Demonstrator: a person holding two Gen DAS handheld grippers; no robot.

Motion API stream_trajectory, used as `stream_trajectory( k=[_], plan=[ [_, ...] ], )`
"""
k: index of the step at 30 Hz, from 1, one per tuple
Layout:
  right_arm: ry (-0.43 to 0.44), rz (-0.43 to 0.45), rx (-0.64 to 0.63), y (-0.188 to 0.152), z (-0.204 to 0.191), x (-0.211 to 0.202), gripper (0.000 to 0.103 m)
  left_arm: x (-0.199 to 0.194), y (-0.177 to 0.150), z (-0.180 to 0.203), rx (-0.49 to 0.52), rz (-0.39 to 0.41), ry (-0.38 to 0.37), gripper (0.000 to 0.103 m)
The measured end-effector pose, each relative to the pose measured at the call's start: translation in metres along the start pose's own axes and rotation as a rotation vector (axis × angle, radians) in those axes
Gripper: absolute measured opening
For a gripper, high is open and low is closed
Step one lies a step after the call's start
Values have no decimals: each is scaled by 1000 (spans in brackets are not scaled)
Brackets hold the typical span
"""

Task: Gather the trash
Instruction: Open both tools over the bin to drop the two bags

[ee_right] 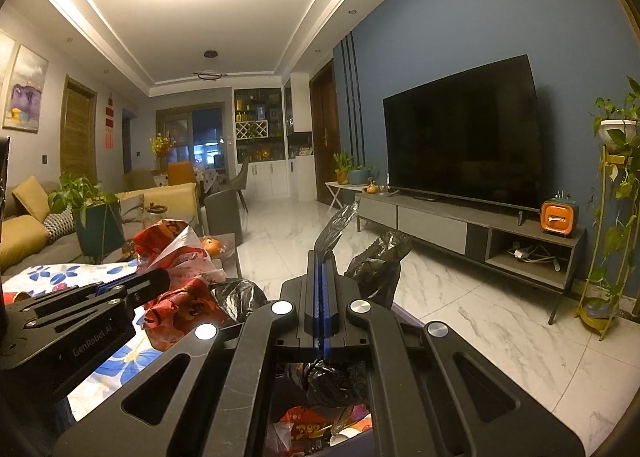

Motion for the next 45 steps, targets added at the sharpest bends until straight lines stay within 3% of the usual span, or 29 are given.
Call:
stream_trajectory(
  k=[22,26,29,33,37,45],
  plan=[
    [23,-84,13,-12,-5,24,2,27,-13,1,-51,-62,-55,11],
    [27,-101,21,-16,-5,26,2,28,-17,0,-44,-67,-66,16],
    [27,-113,26,-18,-4,28,2,29,-20,-2,-45,-70,-69,23],
    [26,-133,33,-22,-3,30,2,27,-22,-7,-66,-63,-81,42],
    [22,-149,37,-27,-2,30,2,24,-24,-12,-74,-56,-80,52],
    [13,-173,52,-31,-3,30,2,3,-17,-44,-147,-12,-8,75]
  ],
)
Point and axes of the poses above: each gripper's, at about its wrist camera, not at the fingertips, and x roughly the way its jaws point, z to its right, y to its top, the point moved 6 cm from there along x, roughly the way its jaws point, and after that the axes turned 12 degrees about z, right-handed, at the moved point
